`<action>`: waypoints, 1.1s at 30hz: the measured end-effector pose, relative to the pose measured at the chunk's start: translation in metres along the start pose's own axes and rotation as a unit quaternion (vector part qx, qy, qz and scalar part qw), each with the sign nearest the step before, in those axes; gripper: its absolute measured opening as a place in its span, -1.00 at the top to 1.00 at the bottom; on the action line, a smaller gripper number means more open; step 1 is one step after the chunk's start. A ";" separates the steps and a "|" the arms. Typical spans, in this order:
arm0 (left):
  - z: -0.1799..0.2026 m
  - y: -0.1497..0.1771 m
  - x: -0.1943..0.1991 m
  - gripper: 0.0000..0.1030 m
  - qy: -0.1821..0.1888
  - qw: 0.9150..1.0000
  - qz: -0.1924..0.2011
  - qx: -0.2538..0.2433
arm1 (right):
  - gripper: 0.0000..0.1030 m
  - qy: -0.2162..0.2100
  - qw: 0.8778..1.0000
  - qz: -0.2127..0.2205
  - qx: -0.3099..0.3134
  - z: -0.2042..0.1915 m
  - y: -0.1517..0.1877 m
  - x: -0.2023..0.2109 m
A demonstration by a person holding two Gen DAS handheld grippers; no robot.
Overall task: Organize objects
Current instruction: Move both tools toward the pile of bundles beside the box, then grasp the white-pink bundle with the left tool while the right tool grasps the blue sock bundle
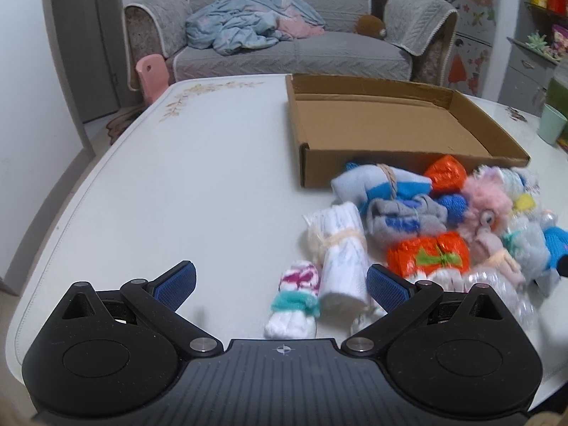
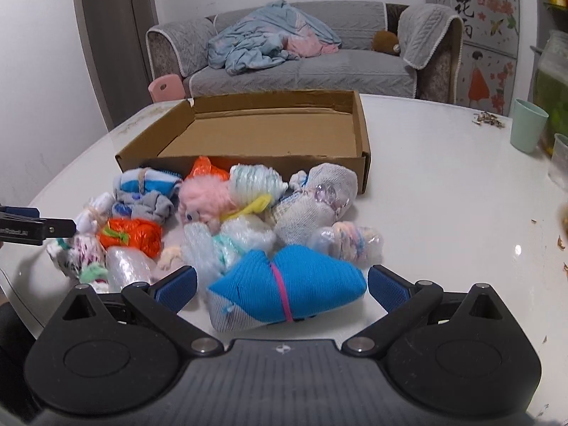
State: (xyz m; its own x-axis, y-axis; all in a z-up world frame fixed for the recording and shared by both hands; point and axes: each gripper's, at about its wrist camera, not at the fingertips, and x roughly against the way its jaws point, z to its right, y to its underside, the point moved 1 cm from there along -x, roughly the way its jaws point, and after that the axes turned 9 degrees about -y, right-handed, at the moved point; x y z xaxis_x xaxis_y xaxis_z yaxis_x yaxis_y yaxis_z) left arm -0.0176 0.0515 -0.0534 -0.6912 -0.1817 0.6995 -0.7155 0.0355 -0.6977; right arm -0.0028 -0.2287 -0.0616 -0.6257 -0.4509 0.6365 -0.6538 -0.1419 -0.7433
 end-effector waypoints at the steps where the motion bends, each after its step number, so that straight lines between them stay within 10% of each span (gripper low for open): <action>1: -0.001 0.003 0.000 -0.99 0.001 1.000 0.001 -0.005 | -0.99 0.000 1.000 0.000 0.005 -0.001 0.002 0.000; 14: -0.022 0.012 0.001 -0.99 0.030 1.000 -0.005 -0.002 | -1.00 0.005 1.000 -0.008 0.012 0.003 0.007 -0.010; 25: -0.025 0.009 -0.028 -0.98 -0.052 0.998 -0.020 -0.016 | -0.99 0.031 0.999 -0.017 0.024 0.009 0.007 -0.009; 33: -0.010 0.005 -0.033 -0.78 -0.032 0.999 0.000 -0.041 | -0.99 0.031 0.995 -0.008 -0.091 0.017 0.005 -0.013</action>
State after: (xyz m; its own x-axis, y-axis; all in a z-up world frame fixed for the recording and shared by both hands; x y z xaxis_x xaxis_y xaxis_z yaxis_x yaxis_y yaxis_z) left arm 0.0005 0.0675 -0.0789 -0.6850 -0.2439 0.6866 -0.7234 0.1156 -0.6807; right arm 0.0094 -0.2379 -0.0774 -0.6357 -0.3935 0.6642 -0.7269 0.0155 -0.6865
